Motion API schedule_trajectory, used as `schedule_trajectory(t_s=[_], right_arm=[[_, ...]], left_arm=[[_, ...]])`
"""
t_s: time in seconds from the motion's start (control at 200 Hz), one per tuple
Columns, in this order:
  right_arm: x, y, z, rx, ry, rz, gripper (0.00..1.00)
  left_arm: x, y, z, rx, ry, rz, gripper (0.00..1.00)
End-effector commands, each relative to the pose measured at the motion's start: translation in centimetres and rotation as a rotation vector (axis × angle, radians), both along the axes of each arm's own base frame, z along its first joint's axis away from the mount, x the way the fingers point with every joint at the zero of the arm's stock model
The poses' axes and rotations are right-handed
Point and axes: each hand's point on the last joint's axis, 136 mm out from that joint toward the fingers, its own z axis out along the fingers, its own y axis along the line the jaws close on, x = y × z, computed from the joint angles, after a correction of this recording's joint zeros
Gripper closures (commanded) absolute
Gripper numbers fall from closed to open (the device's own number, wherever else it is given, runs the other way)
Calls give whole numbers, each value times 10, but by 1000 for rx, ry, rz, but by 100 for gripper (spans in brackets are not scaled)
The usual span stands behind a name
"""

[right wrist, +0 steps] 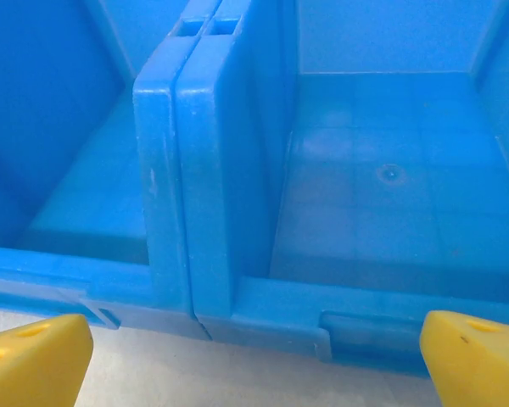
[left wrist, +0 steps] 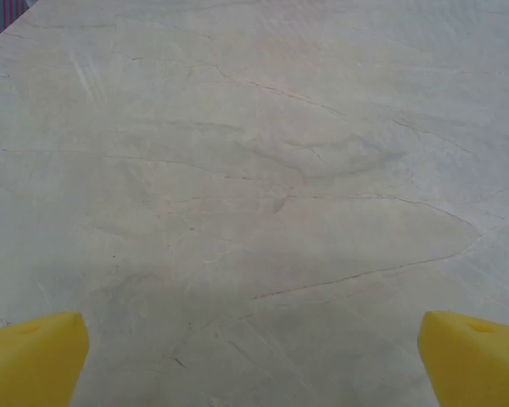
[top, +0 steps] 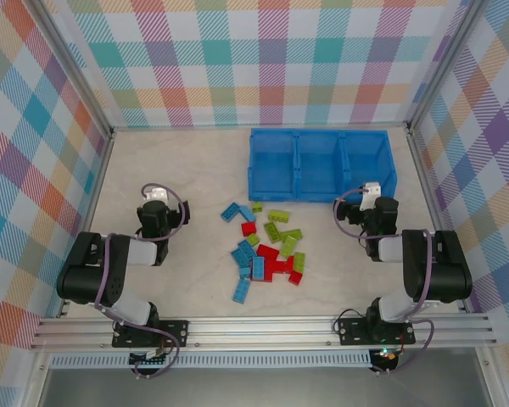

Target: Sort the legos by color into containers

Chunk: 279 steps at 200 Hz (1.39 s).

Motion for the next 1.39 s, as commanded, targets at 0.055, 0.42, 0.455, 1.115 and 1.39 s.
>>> schedule_trajectory(t_s=[0.055, 0.42, 0.455, 1.115, 1.39], right_arm=[[13, 2, 19, 16, -70, -4, 0], [10, -19, 20, 16, -92, -137, 0], [10, -19, 20, 16, -93, -137, 0], [-7, -16, 60, -32, -144, -161, 0], [-41, 74, 124, 177, 91, 77, 0]], left_arm=[[11, 2, 15, -19, -62, 24, 0], [11, 3, 15, -19, -62, 25, 0], [11, 2, 15, -19, -62, 24, 0], [11, 3, 14, -19, -62, 25, 0], [11, -15, 41, 23, -14, -45, 0]])
